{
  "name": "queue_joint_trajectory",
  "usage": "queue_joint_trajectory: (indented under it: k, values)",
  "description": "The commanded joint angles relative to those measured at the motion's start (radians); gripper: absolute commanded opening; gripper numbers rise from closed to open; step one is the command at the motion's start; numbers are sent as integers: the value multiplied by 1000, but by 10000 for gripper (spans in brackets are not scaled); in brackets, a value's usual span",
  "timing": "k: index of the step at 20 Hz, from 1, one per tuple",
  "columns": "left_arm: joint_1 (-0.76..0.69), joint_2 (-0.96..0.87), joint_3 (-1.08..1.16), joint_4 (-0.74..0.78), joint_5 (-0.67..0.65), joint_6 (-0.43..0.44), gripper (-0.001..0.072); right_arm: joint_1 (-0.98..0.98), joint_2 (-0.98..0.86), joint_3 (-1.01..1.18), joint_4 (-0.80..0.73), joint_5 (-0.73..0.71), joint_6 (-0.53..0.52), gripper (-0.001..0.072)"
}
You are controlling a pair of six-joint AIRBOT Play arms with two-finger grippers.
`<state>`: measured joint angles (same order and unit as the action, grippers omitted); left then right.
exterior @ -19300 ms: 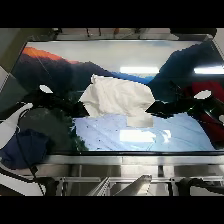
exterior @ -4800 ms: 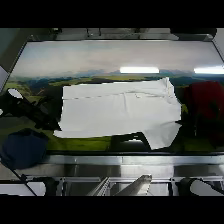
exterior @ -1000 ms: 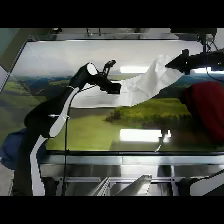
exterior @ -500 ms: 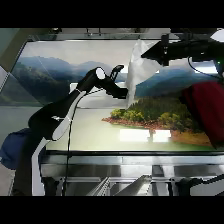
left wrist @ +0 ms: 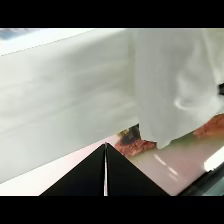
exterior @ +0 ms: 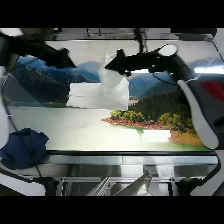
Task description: Fold the shirts.
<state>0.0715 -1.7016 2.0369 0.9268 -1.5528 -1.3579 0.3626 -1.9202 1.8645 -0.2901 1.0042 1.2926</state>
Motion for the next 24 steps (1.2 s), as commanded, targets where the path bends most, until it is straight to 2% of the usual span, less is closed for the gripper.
queue_joint_trajectory:
  k: [1, 2, 4, 5, 7, 8, 9, 10, 12, 15, 18, 20, 22, 24]
  values:
    - [192, 137, -54, -80, -8, -3, 8, 179, -94, 1, 171, -367, -151, 19]
    - [221, 164, -96, -93, 8, 19, 8, 223, -127, 1, 249, -441, -204, 112]
    - [258, 203, -178, -90, 11, 51, 8, 298, -192, 1, 422, -509, -369, 676]
    - [273, 217, -218, -90, 11, 70, 8, 317, -212, 0, 500, -495, -434, 699]
    - [295, 238, -277, -90, 30, 86, 8, 326, -214, 1, 608, -445, -554, 697]
    - [306, 245, -298, -91, 43, 86, 8, 316, -202, 1, 623, -421, -600, 644]
    - [315, 246, -306, -92, 47, 87, 9, 301, -187, 1, 616, -386, -613, 404]
    - [319, 246, -306, -92, 45, 86, 9, 278, -169, 1, 604, -336, -615, 198]
    - [321, 246, -306, -93, 40, 86, 9, 218, -129, 0, 517, -245, -568, 18]
    - [310, 246, -306, -92, 16, 86, 9, 93, -50, 0, 140, -160, -233, 16]
    - [310, 246, -306, -93, -19, 101, 9, -46, 33, 0, -230, 58, 45, 15]
    - [310, 251, -309, -93, -42, 113, 9, -115, 80, -2, -379, 197, 136, 15]
    - [311, 298, -372, -120, -27, 131, 16, -162, 107, -6, -415, 291, 140, 15]
    - [324, 376, -500, -170, 6, 143, 16, -185, 155, -76, -414, 284, 129, 15]
